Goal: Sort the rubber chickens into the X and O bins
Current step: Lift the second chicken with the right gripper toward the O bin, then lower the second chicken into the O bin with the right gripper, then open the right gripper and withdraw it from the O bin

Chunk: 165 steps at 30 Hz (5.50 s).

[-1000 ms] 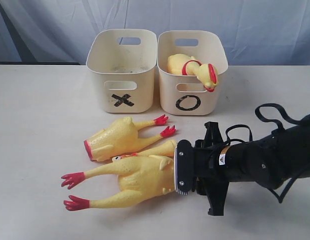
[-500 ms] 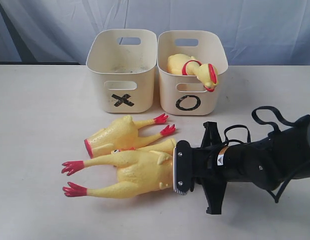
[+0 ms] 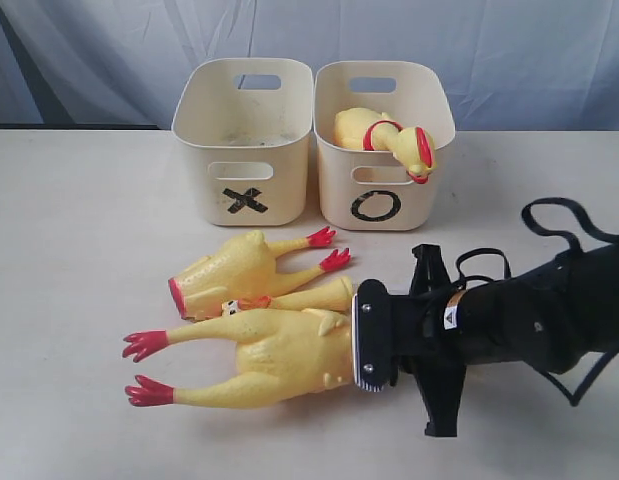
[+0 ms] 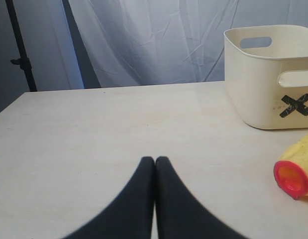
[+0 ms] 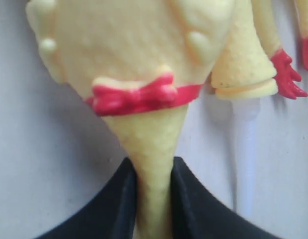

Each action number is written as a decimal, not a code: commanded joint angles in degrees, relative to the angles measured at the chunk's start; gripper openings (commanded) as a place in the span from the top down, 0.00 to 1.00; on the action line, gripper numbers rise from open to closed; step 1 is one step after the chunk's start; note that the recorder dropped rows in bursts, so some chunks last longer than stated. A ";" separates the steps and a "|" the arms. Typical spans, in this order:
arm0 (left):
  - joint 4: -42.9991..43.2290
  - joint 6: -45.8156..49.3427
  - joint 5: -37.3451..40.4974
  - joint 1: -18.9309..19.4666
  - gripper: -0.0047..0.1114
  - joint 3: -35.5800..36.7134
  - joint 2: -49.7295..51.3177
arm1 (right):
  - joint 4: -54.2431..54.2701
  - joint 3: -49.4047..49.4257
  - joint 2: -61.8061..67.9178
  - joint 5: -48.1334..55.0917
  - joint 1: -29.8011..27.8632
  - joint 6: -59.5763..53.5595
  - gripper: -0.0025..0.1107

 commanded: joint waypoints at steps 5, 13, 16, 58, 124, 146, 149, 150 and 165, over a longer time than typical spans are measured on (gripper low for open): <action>-0.36 -0.28 -0.78 0.07 0.96 0.13 -0.28 | 13.20 0.05 -14.36 12.75 0.08 3.90 0.99; -0.36 -0.28 -0.78 0.07 0.96 0.13 -0.28 | 26.00 -0.35 -30.11 15.51 0.08 14.42 0.99; -0.36 -0.28 -0.78 0.07 0.96 0.13 -0.28 | 25.50 -1.81 -35.36 12.68 0.08 21.43 0.99; -0.36 -0.28 -0.78 0.07 0.96 0.13 -0.28 | 7.92 -46.77 -8.90 42.94 -27.15 52.66 0.99; -0.36 -0.28 -0.78 0.07 0.96 0.13 -0.28 | 9.66 -64.78 15.71 60.47 -26.80 56.75 0.63; -0.36 -0.28 -0.78 0.07 0.96 0.13 -0.28 | 12.53 -68.03 15.71 60.13 -26.80 56.75 0.59; -0.36 -0.28 -0.78 0.07 0.96 0.13 -0.28 | 11.81 -68.13 15.09 59.91 -26.80 56.75 0.59; -0.36 -0.28 -0.78 0.07 0.96 0.13 -0.28 | 10.93 -68.13 14.61 59.77 -26.80 56.75 0.59; -0.36 -0.28 -0.78 0.07 0.96 0.13 -0.28 | -2.60 -67.65 1.03 59.25 -26.80 61.77 0.99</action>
